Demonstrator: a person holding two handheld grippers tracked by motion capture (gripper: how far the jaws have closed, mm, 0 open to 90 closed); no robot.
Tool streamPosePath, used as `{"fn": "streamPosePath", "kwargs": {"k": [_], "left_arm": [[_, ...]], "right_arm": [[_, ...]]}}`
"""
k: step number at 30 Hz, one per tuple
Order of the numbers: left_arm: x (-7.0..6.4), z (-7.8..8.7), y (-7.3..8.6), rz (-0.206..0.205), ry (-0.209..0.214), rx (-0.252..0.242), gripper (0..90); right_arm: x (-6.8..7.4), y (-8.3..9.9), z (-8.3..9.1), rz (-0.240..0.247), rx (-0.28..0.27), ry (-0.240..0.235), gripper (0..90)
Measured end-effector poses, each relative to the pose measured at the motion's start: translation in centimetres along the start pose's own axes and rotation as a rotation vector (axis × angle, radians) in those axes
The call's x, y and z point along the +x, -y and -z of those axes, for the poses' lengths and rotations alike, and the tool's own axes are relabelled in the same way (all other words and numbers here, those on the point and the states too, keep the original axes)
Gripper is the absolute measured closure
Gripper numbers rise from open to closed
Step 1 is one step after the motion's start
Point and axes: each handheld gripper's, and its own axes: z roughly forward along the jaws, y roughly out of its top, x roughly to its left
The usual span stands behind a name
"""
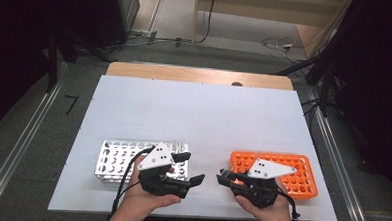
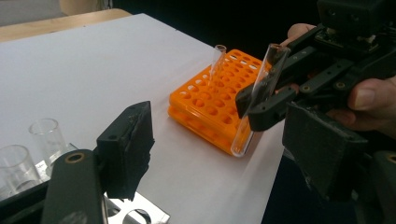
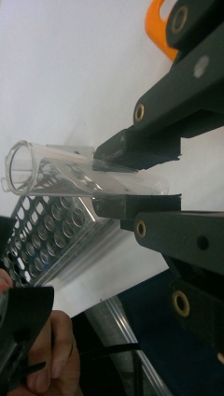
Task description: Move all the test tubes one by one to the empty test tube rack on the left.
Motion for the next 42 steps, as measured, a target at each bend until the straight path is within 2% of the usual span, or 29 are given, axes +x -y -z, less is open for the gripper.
{"fn": "streamPosePath", "kwargs": {"k": [4, 10, 18, 21, 28, 32, 39, 42], "left_arm": [[-0.4, -0.2, -0.2, -0.013, 0.051, -0.011, 38.4], [-1.4, -0.9, -0.2, -0.036, 0.060, 0.000, 41.5], [-2.3, -1.8, 0.0, -0.057, 0.082, 0.015, 58.7], [-2.6, -2.1, 0.0, -0.070, 0.050, 0.026, 65.4], [-3.0, -2.5, 0.2, -0.097, 0.036, 0.041, 73.7], [-3.2, -2.4, 0.1, -0.115, 0.017, 0.042, 75.4], [-3.0, -2.3, 0.0, -0.121, 0.024, 0.037, 75.9], [-2.9, -2.1, -0.2, -0.115, 0.028, 0.025, 75.9]], "right_arm": [[0.6, 0.0, -0.6, 0.013, 0.014, -0.017, 73.9], [1.4, 0.0, -1.4, 0.031, 0.032, -0.036, 73.8], [2.2, 0.0, -2.3, 0.046, 0.048, -0.058, 73.8], [2.4, 0.0, -2.4, 0.050, 0.051, -0.062, 73.8], [2.5, -0.1, -2.4, 0.053, 0.051, -0.074, 73.8], [2.5, -0.1, -2.4, 0.049, 0.049, -0.075, 73.7], [2.4, -0.1, -2.3, 0.044, 0.037, -0.084, 73.0], [2.3, 0.0, -2.2, 0.048, 0.029, -0.080, 68.0]]}}
